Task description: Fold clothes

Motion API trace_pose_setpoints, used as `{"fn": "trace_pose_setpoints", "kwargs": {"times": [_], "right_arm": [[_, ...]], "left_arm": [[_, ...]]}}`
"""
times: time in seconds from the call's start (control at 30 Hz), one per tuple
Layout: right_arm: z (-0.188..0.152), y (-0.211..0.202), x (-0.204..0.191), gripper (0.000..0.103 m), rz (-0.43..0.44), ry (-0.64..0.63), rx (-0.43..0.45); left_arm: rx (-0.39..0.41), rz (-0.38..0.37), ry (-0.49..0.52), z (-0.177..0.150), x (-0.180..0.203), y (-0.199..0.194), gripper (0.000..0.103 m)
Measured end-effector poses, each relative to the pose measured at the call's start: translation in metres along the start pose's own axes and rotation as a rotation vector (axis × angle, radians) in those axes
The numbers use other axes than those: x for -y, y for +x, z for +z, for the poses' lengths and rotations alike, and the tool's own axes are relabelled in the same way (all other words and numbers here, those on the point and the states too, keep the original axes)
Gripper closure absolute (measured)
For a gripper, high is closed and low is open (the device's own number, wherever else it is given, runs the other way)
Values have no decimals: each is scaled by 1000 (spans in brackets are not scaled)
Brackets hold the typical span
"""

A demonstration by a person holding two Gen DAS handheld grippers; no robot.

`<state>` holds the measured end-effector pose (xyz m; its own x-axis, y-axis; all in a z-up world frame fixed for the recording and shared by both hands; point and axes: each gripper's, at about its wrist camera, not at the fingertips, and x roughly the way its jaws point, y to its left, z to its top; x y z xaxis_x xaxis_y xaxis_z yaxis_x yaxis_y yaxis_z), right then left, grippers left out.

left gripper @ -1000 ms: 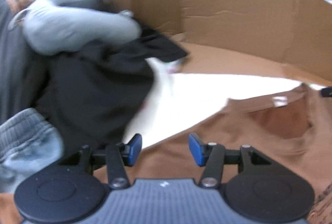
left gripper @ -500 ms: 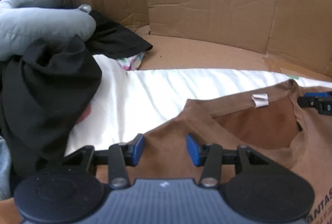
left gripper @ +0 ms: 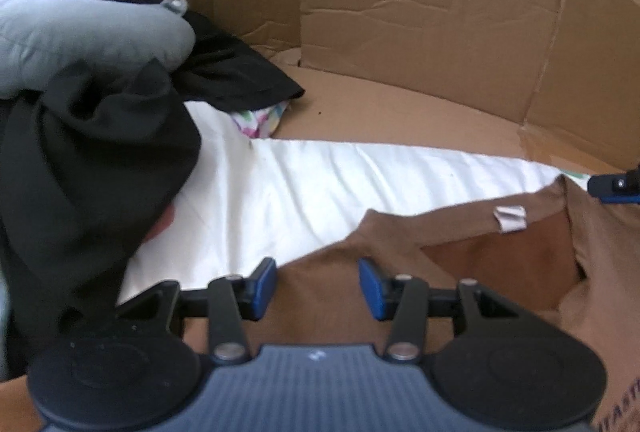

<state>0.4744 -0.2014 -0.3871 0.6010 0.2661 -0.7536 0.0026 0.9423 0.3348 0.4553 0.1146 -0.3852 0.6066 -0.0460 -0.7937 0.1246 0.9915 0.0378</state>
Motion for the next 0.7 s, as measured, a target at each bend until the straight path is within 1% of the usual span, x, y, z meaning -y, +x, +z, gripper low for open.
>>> {"fn": "trace_pose_setpoints", "kwargs": {"times": [0.07, 0.13, 0.2, 0.27, 0.33, 0.43, 0.57, 0.7], "right_arm": [[-3, -16, 5, 57, 24, -51, -25], [-7, -33, 11, 57, 51, -107, -55], [-10, -53, 17, 55, 70, -163, -79], [-13, -79, 30, 51, 73, -184, -85], [-19, -106, 44, 51, 70, -177, -78], [-33, -144, 64, 49, 55, -155, -64], [-54, -192, 86, 49, 25, -138, -51], [-69, -255, 97, 48, -10, -100, -36]], "left_arm": [[6, -22, 13, -1, -2, -14, 53], [7, -35, 27, -4, -6, -32, 50], [15, -51, 36, -9, -10, -52, 44], [24, -42, 56, -18, -12, -71, 44], [27, -28, 84, -27, -12, -89, 44], [8, -26, 73, -44, -16, -115, 44], [-27, -6, 71, -65, -18, -146, 44], [-85, 5, 27, -75, -23, -186, 44]]}}
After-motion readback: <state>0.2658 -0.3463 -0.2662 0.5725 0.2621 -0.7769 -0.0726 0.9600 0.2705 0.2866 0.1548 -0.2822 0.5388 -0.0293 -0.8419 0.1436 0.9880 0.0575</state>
